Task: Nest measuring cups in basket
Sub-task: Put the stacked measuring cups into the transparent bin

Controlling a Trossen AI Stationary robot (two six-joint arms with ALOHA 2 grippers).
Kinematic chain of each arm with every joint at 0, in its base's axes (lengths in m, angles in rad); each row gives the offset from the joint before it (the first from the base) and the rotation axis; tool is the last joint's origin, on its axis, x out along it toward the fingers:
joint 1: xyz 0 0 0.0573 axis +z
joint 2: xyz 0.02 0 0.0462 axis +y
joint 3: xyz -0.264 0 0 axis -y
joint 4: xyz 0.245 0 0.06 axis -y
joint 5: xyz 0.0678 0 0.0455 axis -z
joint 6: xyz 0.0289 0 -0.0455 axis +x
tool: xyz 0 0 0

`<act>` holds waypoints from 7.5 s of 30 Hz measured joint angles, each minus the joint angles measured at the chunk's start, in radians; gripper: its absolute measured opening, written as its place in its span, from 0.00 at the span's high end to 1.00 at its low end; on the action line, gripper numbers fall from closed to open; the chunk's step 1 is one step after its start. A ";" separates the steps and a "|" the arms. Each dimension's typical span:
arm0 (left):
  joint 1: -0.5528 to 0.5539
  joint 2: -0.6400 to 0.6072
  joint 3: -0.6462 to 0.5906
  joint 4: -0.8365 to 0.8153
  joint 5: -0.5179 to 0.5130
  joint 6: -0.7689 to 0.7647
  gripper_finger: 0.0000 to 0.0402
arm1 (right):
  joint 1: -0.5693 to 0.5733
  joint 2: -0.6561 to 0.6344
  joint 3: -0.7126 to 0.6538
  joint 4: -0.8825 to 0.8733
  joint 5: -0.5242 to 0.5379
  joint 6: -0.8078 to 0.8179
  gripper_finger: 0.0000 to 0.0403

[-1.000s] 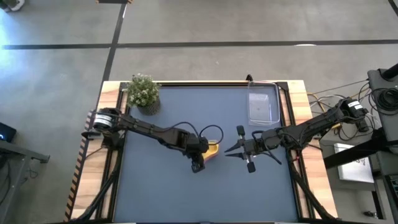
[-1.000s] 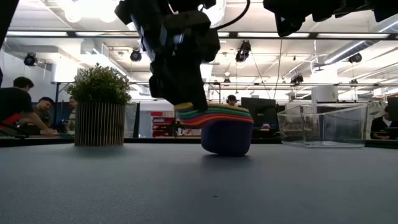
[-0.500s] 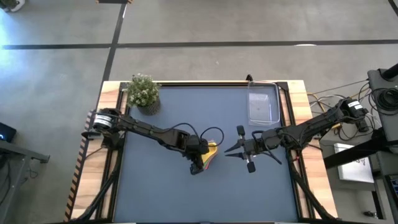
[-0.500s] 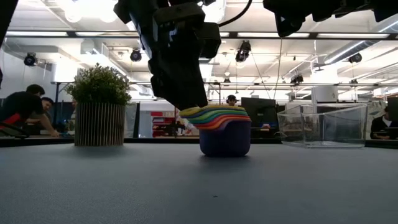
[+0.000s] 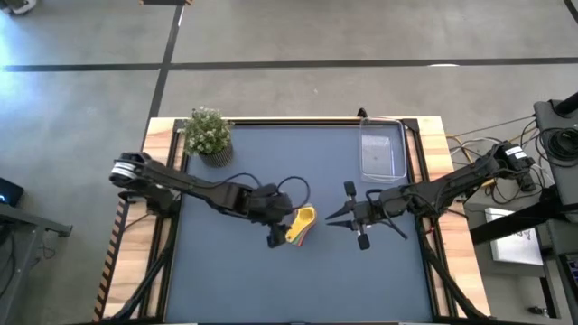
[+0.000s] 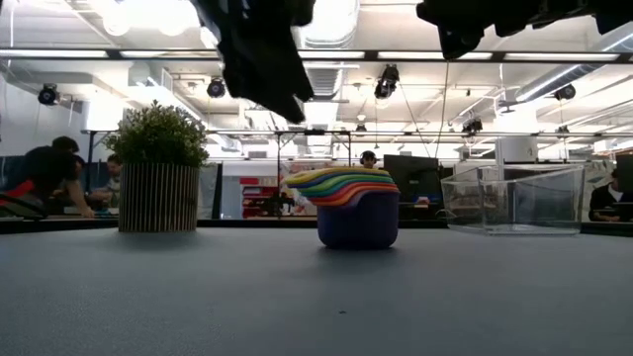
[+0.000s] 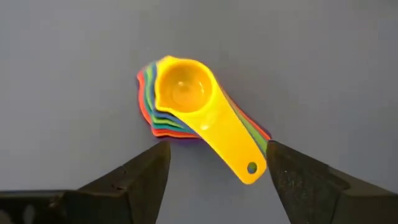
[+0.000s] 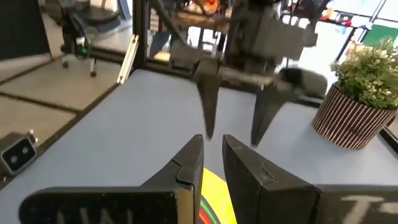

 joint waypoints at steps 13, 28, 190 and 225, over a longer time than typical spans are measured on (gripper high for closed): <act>-0.031 -0.307 -0.520 0.696 -0.090 -0.056 0.40 | 0.000 0.140 0.233 -0.345 -0.006 -0.036 0.86; -0.036 -0.512 -0.821 1.001 -0.089 -0.055 0.40 | 0.000 0.565 0.701 -0.715 -0.039 -0.282 0.50; -0.037 -0.520 -0.883 1.038 -0.078 -0.038 0.40 | 0.072 0.594 0.297 -0.532 0.227 0.875 0.68; -0.037 -0.520 -0.883 1.033 -0.078 -0.047 0.40 | -0.251 -0.101 0.536 -1.546 0.441 0.997 0.68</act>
